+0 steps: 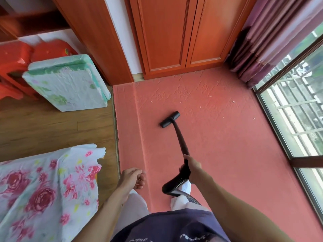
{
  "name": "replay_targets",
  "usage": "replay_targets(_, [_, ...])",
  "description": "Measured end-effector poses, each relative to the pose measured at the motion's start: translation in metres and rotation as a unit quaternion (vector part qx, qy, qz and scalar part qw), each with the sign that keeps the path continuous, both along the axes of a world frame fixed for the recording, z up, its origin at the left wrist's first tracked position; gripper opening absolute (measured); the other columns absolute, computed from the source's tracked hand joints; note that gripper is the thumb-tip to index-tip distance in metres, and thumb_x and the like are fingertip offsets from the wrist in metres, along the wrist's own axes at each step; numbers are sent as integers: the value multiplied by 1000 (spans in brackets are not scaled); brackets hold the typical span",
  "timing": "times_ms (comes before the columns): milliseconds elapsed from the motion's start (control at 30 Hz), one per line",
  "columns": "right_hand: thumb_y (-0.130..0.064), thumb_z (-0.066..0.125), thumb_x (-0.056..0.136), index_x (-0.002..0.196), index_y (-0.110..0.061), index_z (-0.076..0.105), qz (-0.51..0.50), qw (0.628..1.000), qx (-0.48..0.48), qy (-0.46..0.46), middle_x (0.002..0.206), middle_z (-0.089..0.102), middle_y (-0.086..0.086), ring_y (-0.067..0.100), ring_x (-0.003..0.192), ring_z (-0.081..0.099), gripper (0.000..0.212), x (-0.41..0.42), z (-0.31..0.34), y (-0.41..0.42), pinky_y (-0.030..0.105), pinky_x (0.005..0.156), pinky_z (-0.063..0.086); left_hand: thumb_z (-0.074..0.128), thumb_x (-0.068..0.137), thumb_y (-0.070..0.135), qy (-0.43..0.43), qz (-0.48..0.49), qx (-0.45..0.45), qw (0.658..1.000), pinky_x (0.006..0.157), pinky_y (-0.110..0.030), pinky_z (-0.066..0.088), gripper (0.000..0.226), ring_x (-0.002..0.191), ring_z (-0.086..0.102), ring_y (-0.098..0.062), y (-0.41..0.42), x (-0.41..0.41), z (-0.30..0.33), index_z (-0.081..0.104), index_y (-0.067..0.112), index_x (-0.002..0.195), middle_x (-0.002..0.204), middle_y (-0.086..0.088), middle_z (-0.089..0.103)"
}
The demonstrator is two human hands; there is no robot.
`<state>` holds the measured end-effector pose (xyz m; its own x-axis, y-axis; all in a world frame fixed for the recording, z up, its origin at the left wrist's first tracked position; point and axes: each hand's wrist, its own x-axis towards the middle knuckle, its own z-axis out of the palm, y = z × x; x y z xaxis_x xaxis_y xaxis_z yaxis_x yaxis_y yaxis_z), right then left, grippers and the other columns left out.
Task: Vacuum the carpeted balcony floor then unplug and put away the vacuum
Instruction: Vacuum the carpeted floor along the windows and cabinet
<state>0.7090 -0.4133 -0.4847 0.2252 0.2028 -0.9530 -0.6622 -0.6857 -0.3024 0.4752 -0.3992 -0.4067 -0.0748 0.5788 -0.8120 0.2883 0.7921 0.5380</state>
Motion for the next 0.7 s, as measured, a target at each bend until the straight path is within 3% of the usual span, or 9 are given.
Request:
replay_targets(200, [-15,67,86,86,3,54,-8,995,-66,-71,64,48,15,26,49,50,22,-21,-10,-53,35,41,53,49,93,5,-28,-61,-6,998,47,-25,47,19,50,56,-20,25,-60,-16,67,1,87,62,-10,63])
replay_targets(333, [-21,60,86,89,5,60,0,987,-118,-110,57,52,14,25,40,50,26,-66,-17,-112,33,45,47,48,94,4,-37,-112,-22,993,47,-24,45,19,45,53,-17,37,-115,-29,65,2,85,60,-9,59])
replay_targets(500, [-19,53,90,80,3,58,27,985,-129,-114,57,51,14,22,35,49,25,-159,18,-146,23,36,43,49,91,4,-14,-175,-58,983,51,-26,44,18,48,50,-21,34,-168,-35,64,2,82,58,-8,59])
replay_targets(700, [-20,50,87,79,1,58,58,983,-140,-108,55,53,13,23,35,51,24,-230,51,-177,28,42,47,50,89,5,-27,-210,-60,976,46,-23,43,18,46,51,-21,6,-176,-31,65,3,80,59,-10,59])
